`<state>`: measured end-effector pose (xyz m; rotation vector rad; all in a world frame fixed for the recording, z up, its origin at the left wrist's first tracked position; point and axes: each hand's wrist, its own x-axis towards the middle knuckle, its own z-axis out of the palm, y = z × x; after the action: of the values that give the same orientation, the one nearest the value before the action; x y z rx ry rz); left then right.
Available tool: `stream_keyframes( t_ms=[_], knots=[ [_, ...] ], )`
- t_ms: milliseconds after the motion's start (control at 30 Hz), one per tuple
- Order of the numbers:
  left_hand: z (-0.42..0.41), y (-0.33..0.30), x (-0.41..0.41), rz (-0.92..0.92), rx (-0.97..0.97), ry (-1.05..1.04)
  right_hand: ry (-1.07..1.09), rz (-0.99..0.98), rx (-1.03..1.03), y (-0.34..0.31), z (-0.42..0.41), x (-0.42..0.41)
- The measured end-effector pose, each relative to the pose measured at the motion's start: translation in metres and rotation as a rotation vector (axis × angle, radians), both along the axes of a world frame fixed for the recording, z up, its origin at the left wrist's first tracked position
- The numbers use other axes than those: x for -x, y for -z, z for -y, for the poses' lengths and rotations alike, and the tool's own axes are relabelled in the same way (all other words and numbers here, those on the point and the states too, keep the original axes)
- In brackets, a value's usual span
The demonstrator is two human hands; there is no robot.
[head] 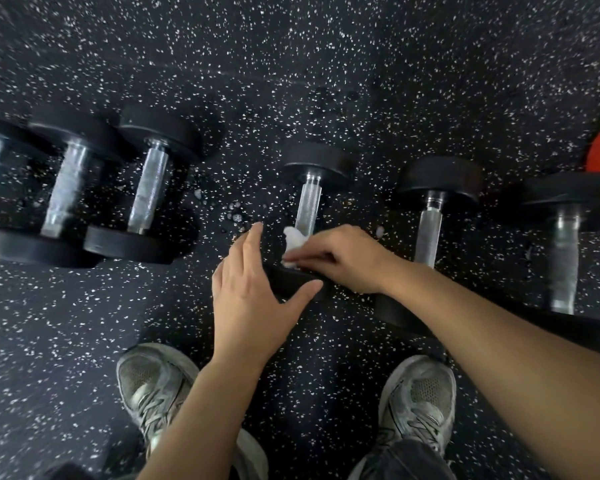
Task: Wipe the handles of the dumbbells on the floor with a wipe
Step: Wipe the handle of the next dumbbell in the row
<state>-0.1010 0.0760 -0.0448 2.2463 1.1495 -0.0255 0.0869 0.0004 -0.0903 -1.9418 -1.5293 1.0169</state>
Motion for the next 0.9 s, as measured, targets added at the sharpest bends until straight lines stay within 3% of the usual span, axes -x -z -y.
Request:
stream_keyframes(
  t_ms=[133, 200, 400, 633, 900],
  knots=[
    [-0.005, 0.0, 0.008, 0.02, -0.015, -0.035, 0.382, 0.046, -0.187, 0.008, -0.015, -0.009],
    [-0.01, 0.0, 0.014, 0.021, -0.023, -0.065, 0.465, 0.086, -0.194, 0.015, -0.02, -0.008],
    [-0.023, -0.002, 0.024, 0.038, -0.059, -0.098, -0.009, -0.007, -0.072, 0.008, -0.022, 0.02],
    [-0.034, -0.004, 0.026, 0.026, -0.053, -0.1, 0.375, 0.05, -0.246, 0.015, -0.053, 0.005],
    [-0.052, 0.002, 0.046, 0.048, -0.076, -0.164, -0.011, -0.071, -0.174, 0.015, -0.052, 0.037]
  ],
)
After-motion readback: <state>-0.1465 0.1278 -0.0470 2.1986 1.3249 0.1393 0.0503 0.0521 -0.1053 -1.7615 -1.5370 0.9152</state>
